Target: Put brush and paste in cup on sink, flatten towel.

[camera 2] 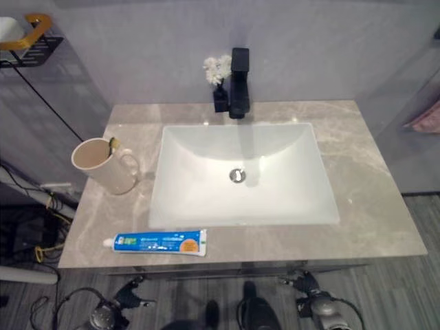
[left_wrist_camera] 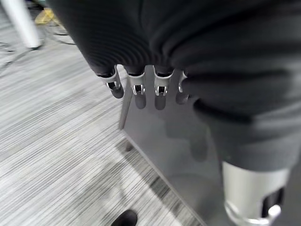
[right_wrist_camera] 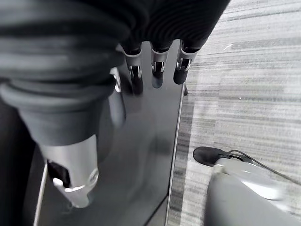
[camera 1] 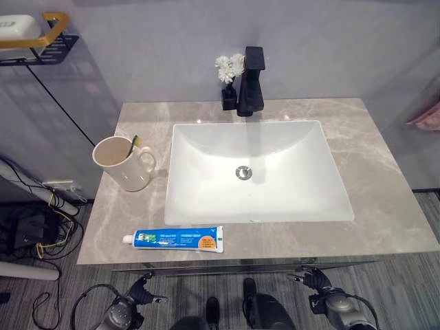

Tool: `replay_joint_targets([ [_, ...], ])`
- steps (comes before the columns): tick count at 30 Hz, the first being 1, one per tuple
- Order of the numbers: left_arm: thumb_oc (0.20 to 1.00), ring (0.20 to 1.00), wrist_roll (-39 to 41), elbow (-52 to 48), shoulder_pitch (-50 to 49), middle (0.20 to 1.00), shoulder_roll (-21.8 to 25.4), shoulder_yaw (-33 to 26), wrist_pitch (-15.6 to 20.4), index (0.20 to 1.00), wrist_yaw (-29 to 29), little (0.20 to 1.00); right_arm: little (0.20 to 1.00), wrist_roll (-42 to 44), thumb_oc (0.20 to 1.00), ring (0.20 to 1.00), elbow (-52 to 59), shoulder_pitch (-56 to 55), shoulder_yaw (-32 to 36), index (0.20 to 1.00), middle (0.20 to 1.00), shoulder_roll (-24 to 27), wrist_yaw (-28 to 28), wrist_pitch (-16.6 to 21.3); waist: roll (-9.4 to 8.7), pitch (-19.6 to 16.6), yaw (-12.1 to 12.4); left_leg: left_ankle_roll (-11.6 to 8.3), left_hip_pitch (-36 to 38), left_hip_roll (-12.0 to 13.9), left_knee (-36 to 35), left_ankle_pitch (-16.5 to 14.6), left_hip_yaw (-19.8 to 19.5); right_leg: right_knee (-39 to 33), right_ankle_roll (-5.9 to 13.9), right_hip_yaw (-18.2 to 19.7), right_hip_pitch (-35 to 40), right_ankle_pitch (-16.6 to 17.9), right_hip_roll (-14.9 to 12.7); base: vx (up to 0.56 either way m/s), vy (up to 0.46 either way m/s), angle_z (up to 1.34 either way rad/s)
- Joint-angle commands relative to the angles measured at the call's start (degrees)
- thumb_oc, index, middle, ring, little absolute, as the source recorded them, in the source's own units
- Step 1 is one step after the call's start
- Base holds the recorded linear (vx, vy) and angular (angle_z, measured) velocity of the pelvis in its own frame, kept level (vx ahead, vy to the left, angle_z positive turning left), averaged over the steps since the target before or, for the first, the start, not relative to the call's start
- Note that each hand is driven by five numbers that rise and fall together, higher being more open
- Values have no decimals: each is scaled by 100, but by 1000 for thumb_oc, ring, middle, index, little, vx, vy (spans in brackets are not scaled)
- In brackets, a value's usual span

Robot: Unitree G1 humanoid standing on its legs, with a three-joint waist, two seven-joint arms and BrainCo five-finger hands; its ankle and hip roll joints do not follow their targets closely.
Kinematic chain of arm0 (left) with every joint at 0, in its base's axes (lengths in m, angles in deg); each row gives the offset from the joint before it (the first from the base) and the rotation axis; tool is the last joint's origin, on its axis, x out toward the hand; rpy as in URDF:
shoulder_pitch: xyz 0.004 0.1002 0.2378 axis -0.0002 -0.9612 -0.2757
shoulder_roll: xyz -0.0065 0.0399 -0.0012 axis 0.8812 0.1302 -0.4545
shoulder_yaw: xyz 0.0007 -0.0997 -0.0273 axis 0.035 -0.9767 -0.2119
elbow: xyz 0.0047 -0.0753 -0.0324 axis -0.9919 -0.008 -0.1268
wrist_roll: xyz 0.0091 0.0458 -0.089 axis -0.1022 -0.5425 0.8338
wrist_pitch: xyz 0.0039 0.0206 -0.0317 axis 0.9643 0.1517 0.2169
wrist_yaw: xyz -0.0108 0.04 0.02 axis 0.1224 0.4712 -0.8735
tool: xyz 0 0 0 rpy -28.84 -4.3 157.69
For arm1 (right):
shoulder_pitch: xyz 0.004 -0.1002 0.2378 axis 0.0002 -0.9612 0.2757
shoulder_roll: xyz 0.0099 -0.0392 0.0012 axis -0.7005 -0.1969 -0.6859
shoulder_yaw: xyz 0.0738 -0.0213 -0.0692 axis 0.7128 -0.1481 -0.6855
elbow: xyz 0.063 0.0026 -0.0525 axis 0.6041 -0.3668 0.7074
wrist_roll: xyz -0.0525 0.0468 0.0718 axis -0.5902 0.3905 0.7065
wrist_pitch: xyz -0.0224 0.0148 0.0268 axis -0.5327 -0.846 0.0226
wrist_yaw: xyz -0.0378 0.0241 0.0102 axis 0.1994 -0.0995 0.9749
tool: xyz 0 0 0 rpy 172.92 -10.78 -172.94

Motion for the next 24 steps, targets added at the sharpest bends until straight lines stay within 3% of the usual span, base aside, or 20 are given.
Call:
replay_joint_targets([
  [1,1000,1000,-71,35,120,1000,-1,-208,252,1000,-11,1000,1000,-187,1000,1000,274,178,63,1000,1000,509,-23,312,-7,-15,-29,-508,-713,463,329,405,-314,-657,139,-33,777,-13,19,-72,-248,14],
  [7,1000,1000,-190,-47,209,1000,24,-139,312,1000,-132,1000,1000,-263,1000,1000,178,308,76,1000,1000,717,83,318,89,102,45,-729,-1060,482,11,863,-738,-905,88,-334,665,109,-48,-124,-105,36],
  [11,1000,1000,-405,-703,231,1000,274,-76,367,1000,-128,1000,1000,-228,1000,1000,166,330,235,1000,1000,731,249,344,110,85,-88,-715,-889,751,299,537,-201,-812,129,-660,380,208,-273,-160,23,65],
  [15,1000,1000,-725,-1082,296,1000,684,99,488,1000,-138,1000,1000,-42,1000,1000,40,324,316,1000,1000,631,276,376,224,18,-157,-830,-643,980,-16,532,-446,-821,232,-673,265,297,-412,-98,184,34],
  [21,1000,1000,-966,-1837,87,1000,1304,-27,674,1000,-214,1000,1000,-28,1000,1000,-51,474,271,1000,1000,510,256,356,222,-23,12,-660,-454,725,-271,349,-344,-959,432,-564,363,532,-674,0,224,3],
  [24,1000,1000,-1175,-2691,-105,1000,1994,-142,890,1000,-238,1000,1000,-87,1000,1000,-129,590,122,1000,1000,354,214,373,145,-52,175,-582,-465,586,-314,284,-314,-1108,541,-499,349,706,-797,-16,161,-24],
])
